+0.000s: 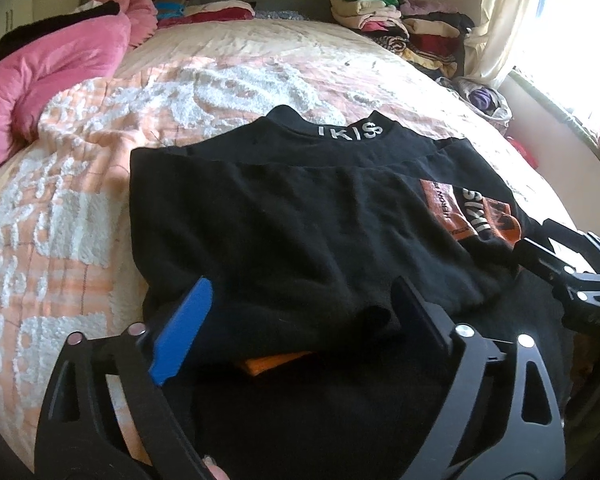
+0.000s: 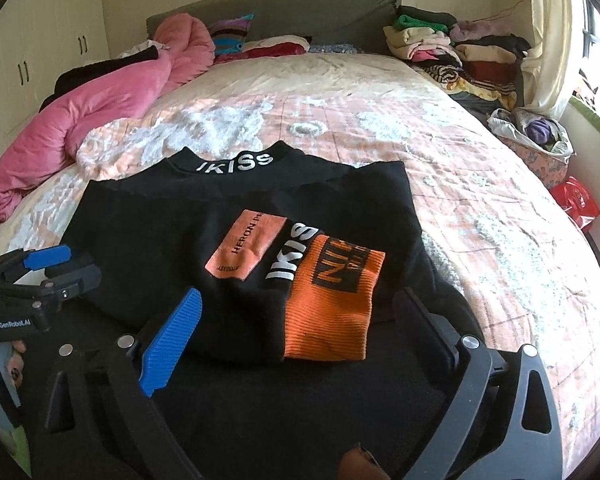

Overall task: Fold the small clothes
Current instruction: 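Press the orange cuff flat on the shirt and open the right tool, then move both tools back toward the sweatshirt hem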

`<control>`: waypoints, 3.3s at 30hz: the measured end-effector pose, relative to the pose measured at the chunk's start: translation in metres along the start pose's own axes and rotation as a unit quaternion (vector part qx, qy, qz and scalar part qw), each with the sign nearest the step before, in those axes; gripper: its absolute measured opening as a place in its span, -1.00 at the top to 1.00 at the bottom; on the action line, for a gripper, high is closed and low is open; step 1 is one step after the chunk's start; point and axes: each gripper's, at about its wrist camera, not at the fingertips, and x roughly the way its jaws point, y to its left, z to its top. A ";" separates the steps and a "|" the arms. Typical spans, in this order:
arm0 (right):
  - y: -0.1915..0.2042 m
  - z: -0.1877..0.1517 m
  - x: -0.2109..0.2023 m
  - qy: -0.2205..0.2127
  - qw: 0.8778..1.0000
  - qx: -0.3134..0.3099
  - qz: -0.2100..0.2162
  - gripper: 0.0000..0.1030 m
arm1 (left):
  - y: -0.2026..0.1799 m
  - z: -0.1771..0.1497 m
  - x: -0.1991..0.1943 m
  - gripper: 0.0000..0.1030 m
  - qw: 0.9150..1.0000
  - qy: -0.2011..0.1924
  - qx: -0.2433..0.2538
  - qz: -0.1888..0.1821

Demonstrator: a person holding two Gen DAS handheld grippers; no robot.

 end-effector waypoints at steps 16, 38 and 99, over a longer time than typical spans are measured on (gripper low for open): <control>0.001 0.004 -0.023 -0.028 0.999 0.020 0.015 -0.90 | 0.019 -0.002 -0.022 -0.82 0.998 -0.017 -0.052 -0.010; -0.001 0.002 -0.050 -0.045 0.998 0.023 0.032 -0.91 | 0.010 -0.015 -0.055 -0.82 0.998 -0.034 -0.047 0.014; -0.017 -0.048 -0.107 -0.025 0.998 -0.020 0.051 -0.91 | -0.004 -0.081 -0.120 -0.82 0.998 0.006 -0.026 0.050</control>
